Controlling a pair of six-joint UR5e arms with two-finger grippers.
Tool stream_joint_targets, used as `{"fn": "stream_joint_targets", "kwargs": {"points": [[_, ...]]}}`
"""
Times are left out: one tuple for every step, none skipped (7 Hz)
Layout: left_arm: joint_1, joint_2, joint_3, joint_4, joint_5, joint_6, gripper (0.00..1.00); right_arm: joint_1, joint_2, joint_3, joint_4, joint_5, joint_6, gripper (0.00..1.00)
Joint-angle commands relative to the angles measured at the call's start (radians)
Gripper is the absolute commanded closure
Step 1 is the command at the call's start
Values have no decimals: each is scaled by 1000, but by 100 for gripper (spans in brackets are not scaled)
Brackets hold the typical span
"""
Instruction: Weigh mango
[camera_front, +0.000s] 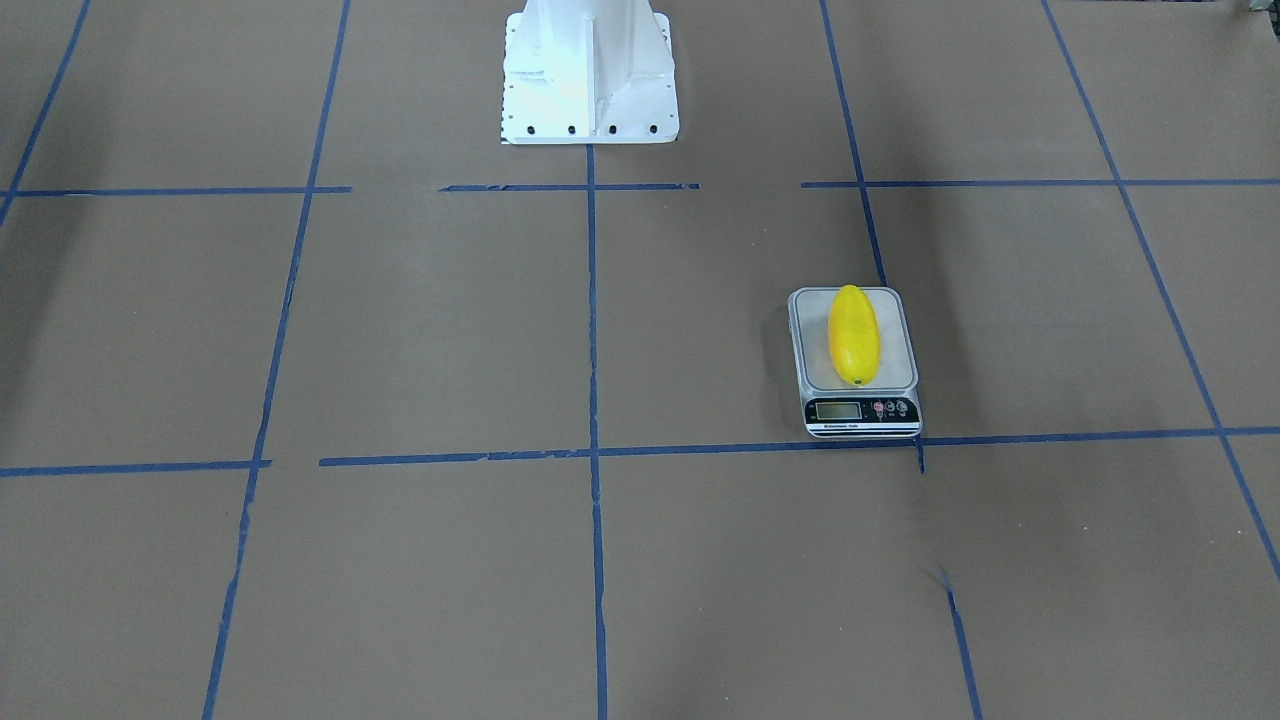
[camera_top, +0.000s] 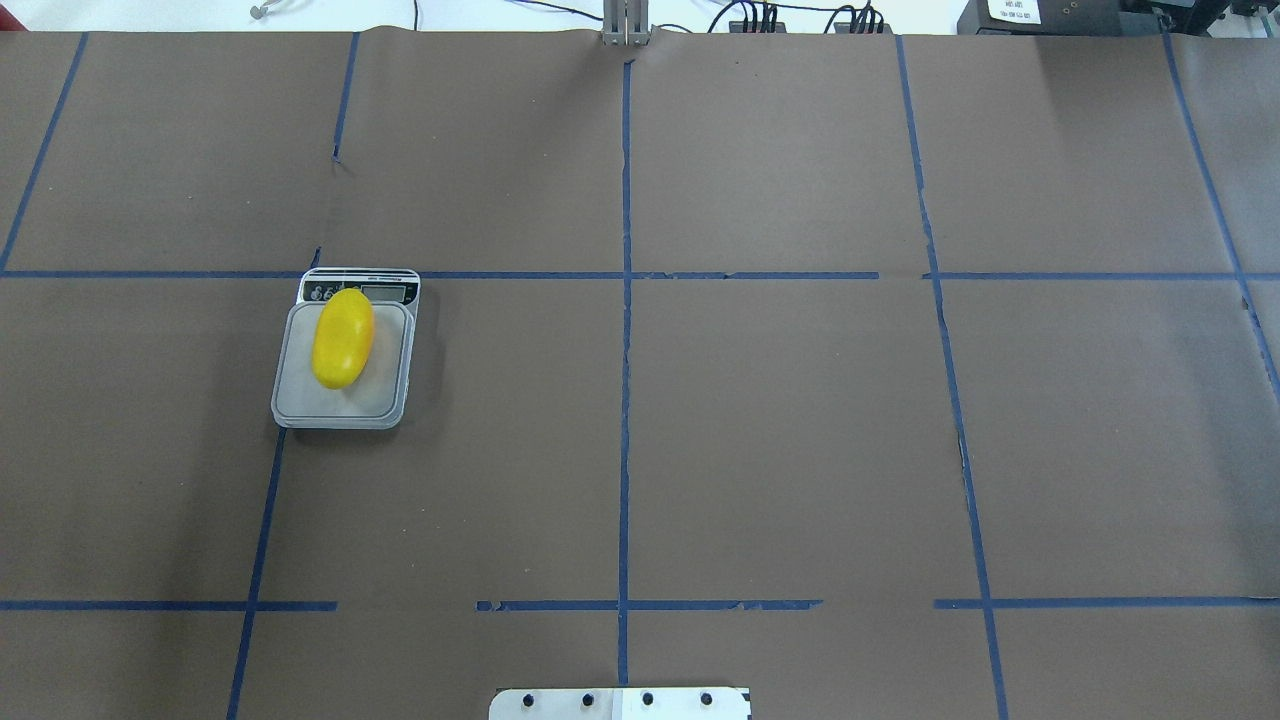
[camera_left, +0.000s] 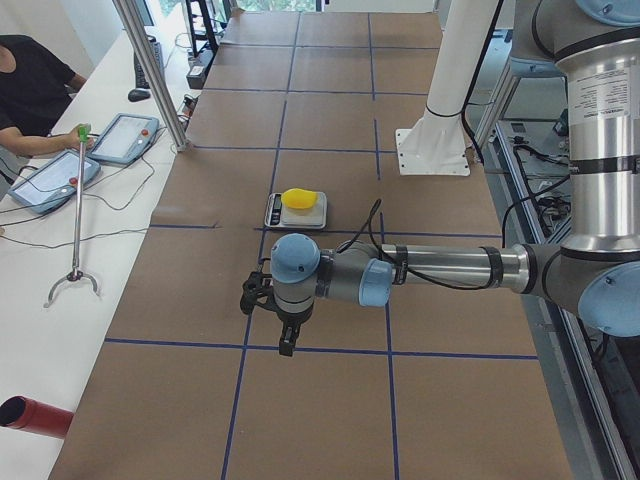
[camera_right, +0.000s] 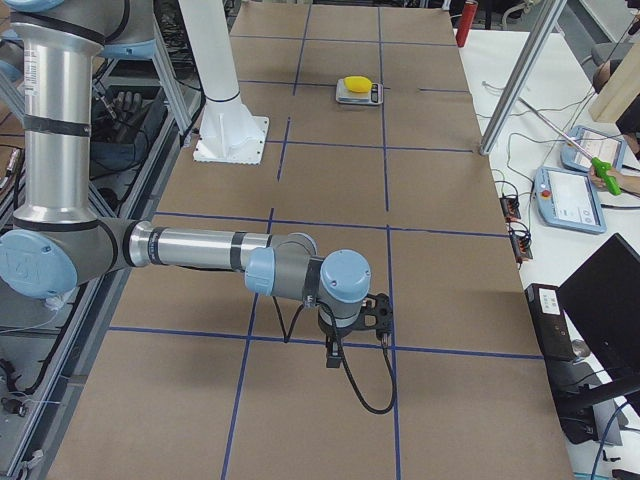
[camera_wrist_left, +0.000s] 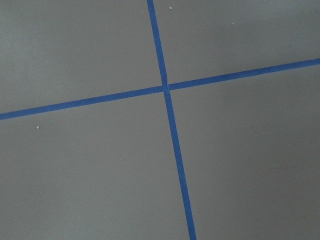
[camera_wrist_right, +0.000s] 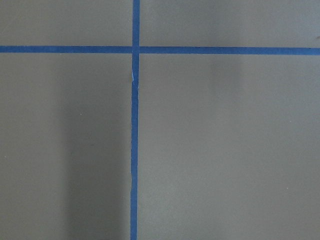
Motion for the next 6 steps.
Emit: {"fn": "stream_joint_targets", "kwargs": {"points": [[-16,9,6,1,1,-1,0,0,0,-1,0,0,1,0],[-17,8,6,1,1,-3,0,0,0,-1,0,0,1,0],[-26,8,5,1,3,-3,0,0,0,0,0,0,1,0],[-31,8,5,1,3,-4,0,0,0,-1,0,0,1,0],[-31,8,5,2,3,-6,0,0,0,-1,0,0,1,0],[-31,8,5,2,1,-6,0,0,0,0,0,0,1,0]]}}
